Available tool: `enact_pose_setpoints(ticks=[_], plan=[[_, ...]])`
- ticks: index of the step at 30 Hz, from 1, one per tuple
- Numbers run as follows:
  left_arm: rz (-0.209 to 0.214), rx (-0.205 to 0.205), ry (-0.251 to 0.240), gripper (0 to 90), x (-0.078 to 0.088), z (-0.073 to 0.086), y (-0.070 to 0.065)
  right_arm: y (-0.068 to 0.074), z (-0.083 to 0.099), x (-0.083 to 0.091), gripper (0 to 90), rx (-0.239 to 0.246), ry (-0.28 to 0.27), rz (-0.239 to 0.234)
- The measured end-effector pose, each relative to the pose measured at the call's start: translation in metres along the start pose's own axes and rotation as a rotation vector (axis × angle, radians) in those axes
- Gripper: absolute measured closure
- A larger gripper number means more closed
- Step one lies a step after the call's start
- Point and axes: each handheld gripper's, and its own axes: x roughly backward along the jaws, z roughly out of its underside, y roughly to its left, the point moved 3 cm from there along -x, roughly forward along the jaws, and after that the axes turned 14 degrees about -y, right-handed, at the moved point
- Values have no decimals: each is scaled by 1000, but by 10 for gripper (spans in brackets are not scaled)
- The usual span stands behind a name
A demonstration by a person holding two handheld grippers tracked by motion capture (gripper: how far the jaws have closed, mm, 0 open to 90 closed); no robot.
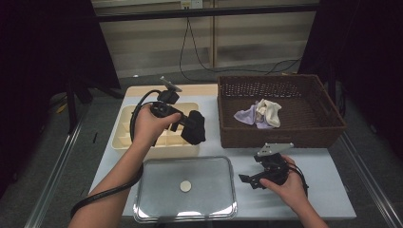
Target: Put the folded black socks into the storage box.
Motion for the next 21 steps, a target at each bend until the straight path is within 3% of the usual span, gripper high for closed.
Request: enact_pose_setpoints(ticks=[2, 5, 13, 14, 21], plan=[[9, -33, 32, 697, 3, 0, 5, 0, 0, 0, 39, -1, 1, -4], [1, -24, 29, 698, 4, 0, 10, 0, 0, 0, 37, 2, 0, -6], [-12, 28, 5, 698, -5, 6, 22, 1, -1, 0, 36, 4, -2, -3], [-4, 17, 18, 697, -7, 7, 25, 1, -1, 0, 36, 3, -5, -8], [-42, 69, 21, 697, -22, 18, 42, 1, 0, 0, 36, 5, 0, -6]])
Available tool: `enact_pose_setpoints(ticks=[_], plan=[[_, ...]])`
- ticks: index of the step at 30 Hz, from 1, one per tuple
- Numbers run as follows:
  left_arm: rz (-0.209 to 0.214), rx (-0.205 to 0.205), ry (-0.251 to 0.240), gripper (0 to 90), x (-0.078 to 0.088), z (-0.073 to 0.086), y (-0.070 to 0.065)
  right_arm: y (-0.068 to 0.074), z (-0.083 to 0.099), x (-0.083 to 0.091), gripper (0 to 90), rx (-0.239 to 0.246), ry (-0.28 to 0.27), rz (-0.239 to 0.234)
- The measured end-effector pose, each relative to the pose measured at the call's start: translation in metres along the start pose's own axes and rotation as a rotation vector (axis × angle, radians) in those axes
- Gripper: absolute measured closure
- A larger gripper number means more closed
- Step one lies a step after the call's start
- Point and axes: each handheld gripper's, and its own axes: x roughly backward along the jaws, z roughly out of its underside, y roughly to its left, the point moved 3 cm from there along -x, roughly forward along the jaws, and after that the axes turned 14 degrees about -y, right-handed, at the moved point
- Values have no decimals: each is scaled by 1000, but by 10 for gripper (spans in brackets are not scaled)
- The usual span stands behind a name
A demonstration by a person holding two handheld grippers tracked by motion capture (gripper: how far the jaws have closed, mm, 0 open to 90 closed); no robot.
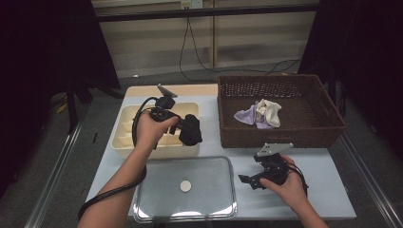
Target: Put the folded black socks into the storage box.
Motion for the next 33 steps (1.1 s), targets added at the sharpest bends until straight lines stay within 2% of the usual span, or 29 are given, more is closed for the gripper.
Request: enact_pose_setpoints(ticks=[4, 7, 8, 11, 14, 21, 27, 29, 33], plan=[[-21, 33, 0, 697, -5, 6, 10, 0, 0, 0, 36, 3, -3, 1], [-47, 17, 9, 696, -7, 10, 16, 0, 0, 0, 36, 3, -2, 0], [-58, 26, 5, 696, -9, 12, 17, 0, 0, 0, 36, 2, -1, -1], [-53, 33, 1, 693, -9, 14, 18, 1, 0, 0, 36, 2, 2, -1], [-69, 15, 6, 693, -10, 14, 18, 1, 0, -1, 36, 5, 3, -2], [-69, 4, 21, 689, -16, 17, 13, 2, 0, -2, 36, 11, 6, -8], [-70, -23, 31, 688, -20, 23, 13, 3, 0, -2, 36, 13, 5, -8], [-69, -22, 16, 684, -21, 24, 13, 3, 0, -2, 36, 14, 6, -7], [-54, -50, 39, 574, -18, 24, 13, 4, 0, -2, 36, 12, 9, -9]])
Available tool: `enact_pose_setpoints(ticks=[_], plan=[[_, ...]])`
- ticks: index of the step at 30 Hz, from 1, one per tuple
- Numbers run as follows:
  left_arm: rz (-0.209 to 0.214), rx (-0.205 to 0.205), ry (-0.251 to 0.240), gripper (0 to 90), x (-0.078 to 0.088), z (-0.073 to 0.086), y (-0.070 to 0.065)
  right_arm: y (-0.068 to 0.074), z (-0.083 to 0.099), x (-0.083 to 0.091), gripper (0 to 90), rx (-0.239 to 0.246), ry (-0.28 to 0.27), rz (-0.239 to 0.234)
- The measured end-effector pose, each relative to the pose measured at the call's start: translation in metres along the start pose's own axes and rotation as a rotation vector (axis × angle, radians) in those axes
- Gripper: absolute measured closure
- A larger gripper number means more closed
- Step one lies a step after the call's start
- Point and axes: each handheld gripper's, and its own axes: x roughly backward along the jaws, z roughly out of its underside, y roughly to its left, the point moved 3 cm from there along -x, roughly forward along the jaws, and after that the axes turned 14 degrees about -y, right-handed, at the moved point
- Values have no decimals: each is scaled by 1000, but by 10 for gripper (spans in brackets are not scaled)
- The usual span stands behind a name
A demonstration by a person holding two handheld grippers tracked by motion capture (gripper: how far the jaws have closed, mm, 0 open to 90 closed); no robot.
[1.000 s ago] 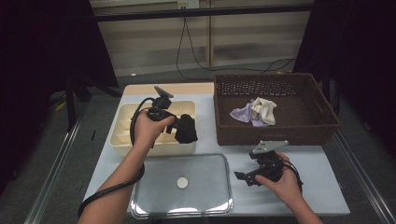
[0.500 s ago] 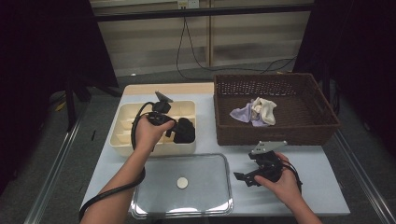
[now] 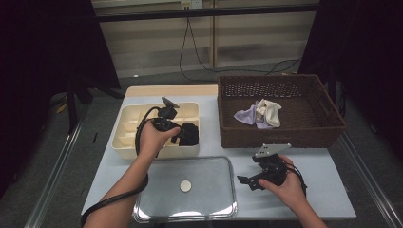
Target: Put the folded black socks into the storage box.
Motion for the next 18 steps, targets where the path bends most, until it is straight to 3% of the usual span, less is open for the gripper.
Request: enact_pose_setpoints(ticks=[1, 7, 18], plan=[[-6, 11, -15, 547, -1, 0, -1, 0, 0, 0, 36, 0, 0, 3], [-28, -14, -15, 465, 8, -7, 1, -1, 0, 0, 36, -1, -3, 0], [-27, -20, -18, 448, 23, -17, -1, 0, 0, -1, 36, 3, 3, -2]])
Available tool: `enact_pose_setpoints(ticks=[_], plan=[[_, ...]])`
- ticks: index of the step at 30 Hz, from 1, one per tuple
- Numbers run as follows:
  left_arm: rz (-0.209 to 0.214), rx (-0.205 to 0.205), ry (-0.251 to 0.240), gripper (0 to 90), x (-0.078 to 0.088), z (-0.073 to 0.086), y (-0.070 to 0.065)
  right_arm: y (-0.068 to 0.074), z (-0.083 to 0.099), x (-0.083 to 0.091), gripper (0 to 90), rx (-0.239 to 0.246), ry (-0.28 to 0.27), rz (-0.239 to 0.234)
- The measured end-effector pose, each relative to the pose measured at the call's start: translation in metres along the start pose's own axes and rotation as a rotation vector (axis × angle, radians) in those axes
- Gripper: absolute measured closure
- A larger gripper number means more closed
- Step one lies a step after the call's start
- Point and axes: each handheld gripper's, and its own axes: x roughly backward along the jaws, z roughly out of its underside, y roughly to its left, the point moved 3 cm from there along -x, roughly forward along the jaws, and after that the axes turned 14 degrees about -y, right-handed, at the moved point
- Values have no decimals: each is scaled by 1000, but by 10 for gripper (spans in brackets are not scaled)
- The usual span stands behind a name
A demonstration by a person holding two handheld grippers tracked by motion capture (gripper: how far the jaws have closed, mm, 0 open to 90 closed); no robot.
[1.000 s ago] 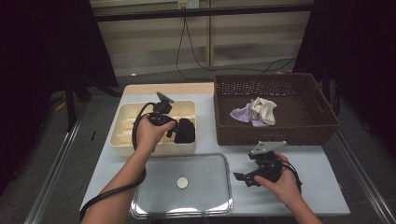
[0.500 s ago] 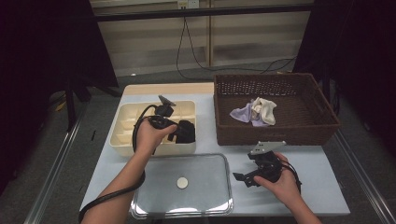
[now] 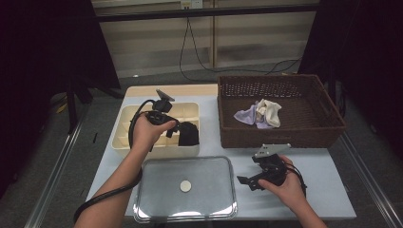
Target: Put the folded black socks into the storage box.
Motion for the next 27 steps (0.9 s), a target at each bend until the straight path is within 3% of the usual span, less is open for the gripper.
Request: enact_pose_setpoints(ticks=[4, 10, 15, 20, 27], plan=[[13, -7, 19, 453, 5, -2, 1, 0, 0, 0, 36, 0, -1, -7], [11, 3, 9, 466, 11, -6, 0, 1, 0, -1, 36, 3, 2, -10], [12, -13, 8, 484, 16, -12, -3, 1, 0, -1, 36, 1, 0, -13], [3, -33, 37, 588, 21, -16, -5, 1, 0, 0, 36, 3, 2, -12], [0, -55, 41, 691, 30, -24, -8, 1, 0, 0, 36, 0, 3, -10]])
